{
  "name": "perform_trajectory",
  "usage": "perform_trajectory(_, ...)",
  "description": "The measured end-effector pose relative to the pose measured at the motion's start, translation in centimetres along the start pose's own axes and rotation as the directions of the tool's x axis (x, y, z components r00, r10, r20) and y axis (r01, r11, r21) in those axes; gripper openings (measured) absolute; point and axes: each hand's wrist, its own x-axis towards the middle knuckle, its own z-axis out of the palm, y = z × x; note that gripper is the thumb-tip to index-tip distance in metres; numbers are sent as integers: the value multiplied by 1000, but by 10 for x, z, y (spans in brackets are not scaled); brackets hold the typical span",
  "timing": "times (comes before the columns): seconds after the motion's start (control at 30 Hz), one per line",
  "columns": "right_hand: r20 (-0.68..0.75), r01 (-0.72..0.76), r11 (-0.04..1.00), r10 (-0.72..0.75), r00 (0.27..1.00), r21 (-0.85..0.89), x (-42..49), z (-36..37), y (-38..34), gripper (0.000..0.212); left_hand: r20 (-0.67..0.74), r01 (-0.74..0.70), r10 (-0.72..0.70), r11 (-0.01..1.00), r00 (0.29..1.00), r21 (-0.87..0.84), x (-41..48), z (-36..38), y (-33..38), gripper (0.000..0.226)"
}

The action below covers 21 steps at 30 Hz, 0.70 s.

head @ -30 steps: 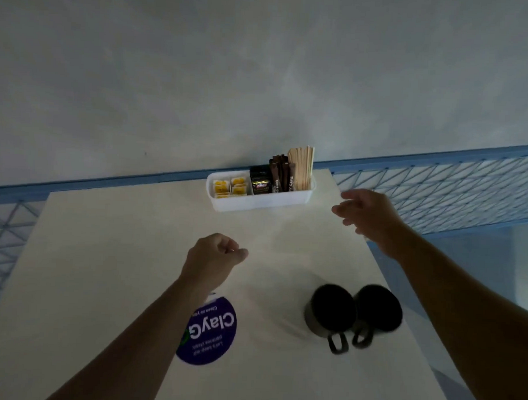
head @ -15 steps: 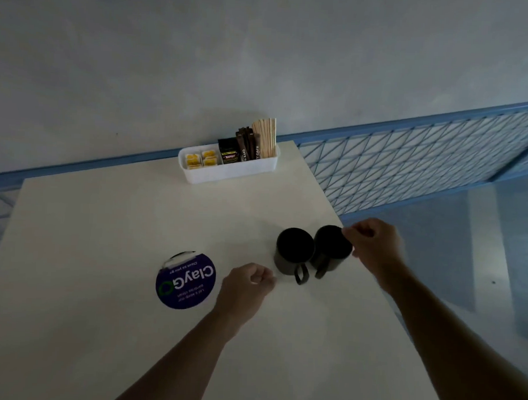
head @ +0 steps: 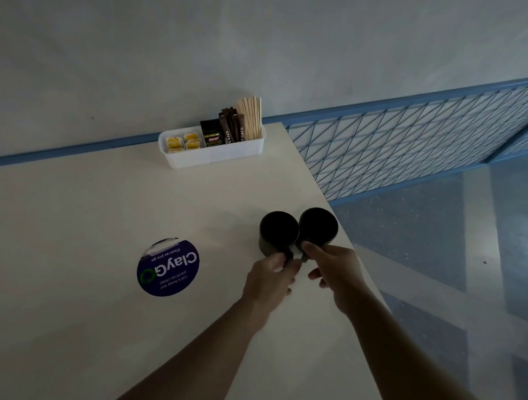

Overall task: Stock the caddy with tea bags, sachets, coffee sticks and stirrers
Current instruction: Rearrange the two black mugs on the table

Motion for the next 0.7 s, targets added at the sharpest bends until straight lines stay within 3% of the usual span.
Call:
perform_trajectory(0.1, 39, -24, 998, 22, 999, 62, 1, 4, -1, 22, -13, 32, -33, 996, 999, -79, 3, 6, 3, 14)
perform_trajectory(0.37, 70, -59, 967, 42, 997, 248, 3, 5, 4, 22, -112, 39, -68, 969, 991, -244, 8, 5, -4, 17)
perform_trajectory(0.7, 102, 28, 979, -49, 994, 203, -9, 26, -14, 21, -190, -35, -23, 954, 981, -298, 1, -50, -6, 26)
